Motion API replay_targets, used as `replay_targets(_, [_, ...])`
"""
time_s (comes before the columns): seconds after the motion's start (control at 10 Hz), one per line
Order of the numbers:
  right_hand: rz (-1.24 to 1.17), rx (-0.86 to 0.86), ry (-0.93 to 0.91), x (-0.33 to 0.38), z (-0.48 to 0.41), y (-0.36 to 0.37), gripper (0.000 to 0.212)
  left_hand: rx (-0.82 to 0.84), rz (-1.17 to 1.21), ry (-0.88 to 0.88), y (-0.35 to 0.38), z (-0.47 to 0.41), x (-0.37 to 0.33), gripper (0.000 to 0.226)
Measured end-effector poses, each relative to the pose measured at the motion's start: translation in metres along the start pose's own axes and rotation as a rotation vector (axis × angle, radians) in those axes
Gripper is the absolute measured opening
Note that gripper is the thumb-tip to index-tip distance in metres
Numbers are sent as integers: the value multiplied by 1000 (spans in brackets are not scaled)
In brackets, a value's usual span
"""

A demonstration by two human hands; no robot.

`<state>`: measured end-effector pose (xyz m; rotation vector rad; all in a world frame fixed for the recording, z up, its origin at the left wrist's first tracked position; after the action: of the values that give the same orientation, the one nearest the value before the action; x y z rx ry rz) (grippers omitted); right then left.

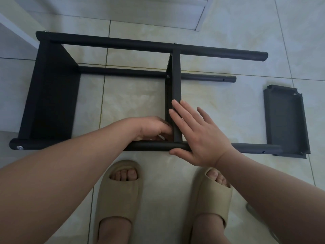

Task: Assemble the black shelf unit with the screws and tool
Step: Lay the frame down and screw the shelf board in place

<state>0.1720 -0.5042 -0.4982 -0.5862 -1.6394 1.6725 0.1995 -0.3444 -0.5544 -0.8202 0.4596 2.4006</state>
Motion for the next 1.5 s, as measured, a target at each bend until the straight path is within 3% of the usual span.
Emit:
replay_targets(0.4, [8, 11, 4, 0, 0, -1, 96, 30, 101, 21, 1, 1, -2, 15])
replay_targets(0.7, [9, 11, 1, 0, 0, -1, 96, 4, -11, 49, 1, 2, -2, 19])
replay_targets(0.9, [12, 11, 2, 0, 0, -1, 96, 34, 104, 28, 2, 2, -2, 17])
replay_targets(1.2, [18, 17, 5, 0, 0, -1, 96, -14, -45, 57, 1, 5, -4, 10])
replay_targets(1.5, [12, 16, 7, 0, 0, -1, 97, 32, 44, 48, 2, 3, -3, 14])
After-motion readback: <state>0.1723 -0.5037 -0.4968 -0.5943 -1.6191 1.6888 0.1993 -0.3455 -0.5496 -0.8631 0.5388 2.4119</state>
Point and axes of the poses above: each hand's wrist, its own z-axis away from the middle knuckle, its own y-axis out of the palm, x = y × z, the point moved 3 cm from there along -z, towards the middle knuckle, and after that the axes turned 3 degrees about -x, right-handed, at the moved point
